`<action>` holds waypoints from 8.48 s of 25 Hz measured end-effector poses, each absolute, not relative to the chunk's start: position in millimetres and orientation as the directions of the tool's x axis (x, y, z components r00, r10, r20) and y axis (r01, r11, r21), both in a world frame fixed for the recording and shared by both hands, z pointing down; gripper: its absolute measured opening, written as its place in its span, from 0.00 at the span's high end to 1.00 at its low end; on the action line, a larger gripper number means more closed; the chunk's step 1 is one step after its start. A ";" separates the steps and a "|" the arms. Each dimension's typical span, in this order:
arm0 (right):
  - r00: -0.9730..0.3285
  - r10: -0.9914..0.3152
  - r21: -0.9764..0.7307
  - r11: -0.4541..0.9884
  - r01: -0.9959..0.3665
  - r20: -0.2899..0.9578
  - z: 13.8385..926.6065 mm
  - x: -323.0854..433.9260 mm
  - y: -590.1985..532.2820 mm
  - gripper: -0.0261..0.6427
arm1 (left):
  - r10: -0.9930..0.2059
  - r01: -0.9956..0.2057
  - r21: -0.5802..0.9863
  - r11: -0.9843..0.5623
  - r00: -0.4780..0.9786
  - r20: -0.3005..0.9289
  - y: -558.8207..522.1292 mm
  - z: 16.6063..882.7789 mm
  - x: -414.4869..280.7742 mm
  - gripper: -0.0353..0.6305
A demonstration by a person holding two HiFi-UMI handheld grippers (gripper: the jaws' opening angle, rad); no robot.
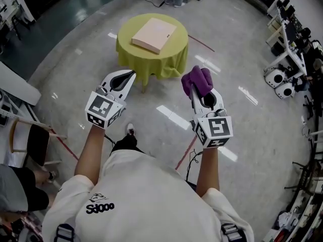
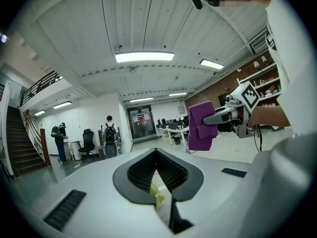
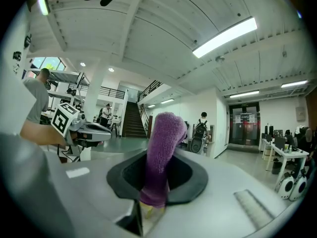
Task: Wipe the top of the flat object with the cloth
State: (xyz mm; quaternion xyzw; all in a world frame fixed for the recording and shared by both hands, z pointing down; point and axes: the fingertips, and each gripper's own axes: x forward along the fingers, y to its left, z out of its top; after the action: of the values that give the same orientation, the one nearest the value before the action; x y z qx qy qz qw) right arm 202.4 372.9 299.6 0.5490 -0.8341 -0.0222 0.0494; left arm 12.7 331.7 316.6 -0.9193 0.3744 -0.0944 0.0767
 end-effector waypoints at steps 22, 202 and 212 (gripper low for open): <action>-0.291 -0.947 0.119 0.307 -0.944 0.136 305.2 188.7 111.5 0.85 | -0.682 -0.653 -0.194 -0.732 0.703 0.203 41.3 357.4 -17.3 0.94; -0.138 -0.584 0.520 0.789 -0.327 0.800 693.7 161.9 -213.8 0.85 | -0.612 -0.764 0.111 -0.636 0.587 0.529 -143.9 525.6 -33.3 0.94; -0.181 -0.575 0.496 0.796 -0.347 0.798 689.9 179.7 -301.4 0.85 | -0.612 -0.791 0.122 -0.600 0.552 0.566 -177.9 535.9 -16.7 0.94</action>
State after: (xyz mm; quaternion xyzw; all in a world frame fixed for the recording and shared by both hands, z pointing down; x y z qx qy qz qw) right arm 179.7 -301.4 689.9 0.3026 -0.7618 -0.1014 0.5637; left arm -16.7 -177.9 535.9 -0.8613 0.4072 -0.2414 -0.1847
